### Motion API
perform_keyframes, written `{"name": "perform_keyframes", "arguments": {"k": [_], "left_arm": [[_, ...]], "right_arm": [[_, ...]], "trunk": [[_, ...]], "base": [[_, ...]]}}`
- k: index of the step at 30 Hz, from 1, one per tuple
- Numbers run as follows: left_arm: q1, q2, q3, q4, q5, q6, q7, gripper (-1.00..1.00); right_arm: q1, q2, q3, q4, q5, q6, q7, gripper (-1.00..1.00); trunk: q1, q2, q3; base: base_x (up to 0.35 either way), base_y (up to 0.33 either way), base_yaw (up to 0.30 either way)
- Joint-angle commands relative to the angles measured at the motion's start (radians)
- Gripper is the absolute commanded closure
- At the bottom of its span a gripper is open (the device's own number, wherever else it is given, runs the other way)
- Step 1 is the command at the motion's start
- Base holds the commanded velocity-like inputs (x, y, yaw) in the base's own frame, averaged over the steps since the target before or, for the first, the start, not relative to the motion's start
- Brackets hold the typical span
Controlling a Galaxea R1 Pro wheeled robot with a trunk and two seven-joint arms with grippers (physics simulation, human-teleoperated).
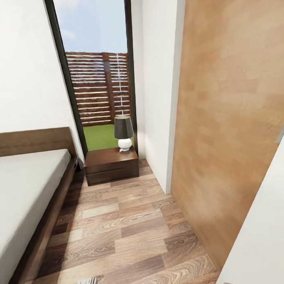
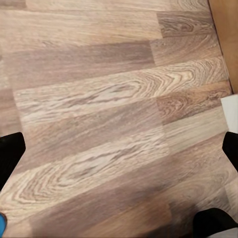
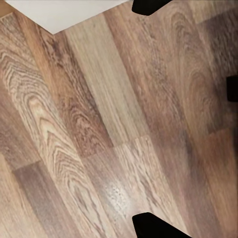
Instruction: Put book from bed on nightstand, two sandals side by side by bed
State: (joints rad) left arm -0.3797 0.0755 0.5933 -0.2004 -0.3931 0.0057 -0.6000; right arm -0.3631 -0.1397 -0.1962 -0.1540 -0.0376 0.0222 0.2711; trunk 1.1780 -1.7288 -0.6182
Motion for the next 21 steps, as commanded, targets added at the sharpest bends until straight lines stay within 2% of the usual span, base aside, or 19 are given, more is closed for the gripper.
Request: {"name": "perform_keyframes", "arguments": {"k": [1,21], "left_arm": [[-0.001,0.0,0.009,-0.001,-0.009,0.001,-0.005,-1.0],[-0.001,0.0,0.01,-0.001,-0.008,0.001,-0.006,-1.0]], "right_arm": [[0.0,0.0,-0.005,0.0,-0.004,0.002,0.005,-1.0],[0.0,0.0,-0.005,0.0,-0.004,0.002,0.005,-1.0]], "trunk": [[0.0,0.0,-0.003],[0.0,0.0,-0.032]], "base": [[0.0,0.0,0.0],[0.0,0.0,0.0]]}}
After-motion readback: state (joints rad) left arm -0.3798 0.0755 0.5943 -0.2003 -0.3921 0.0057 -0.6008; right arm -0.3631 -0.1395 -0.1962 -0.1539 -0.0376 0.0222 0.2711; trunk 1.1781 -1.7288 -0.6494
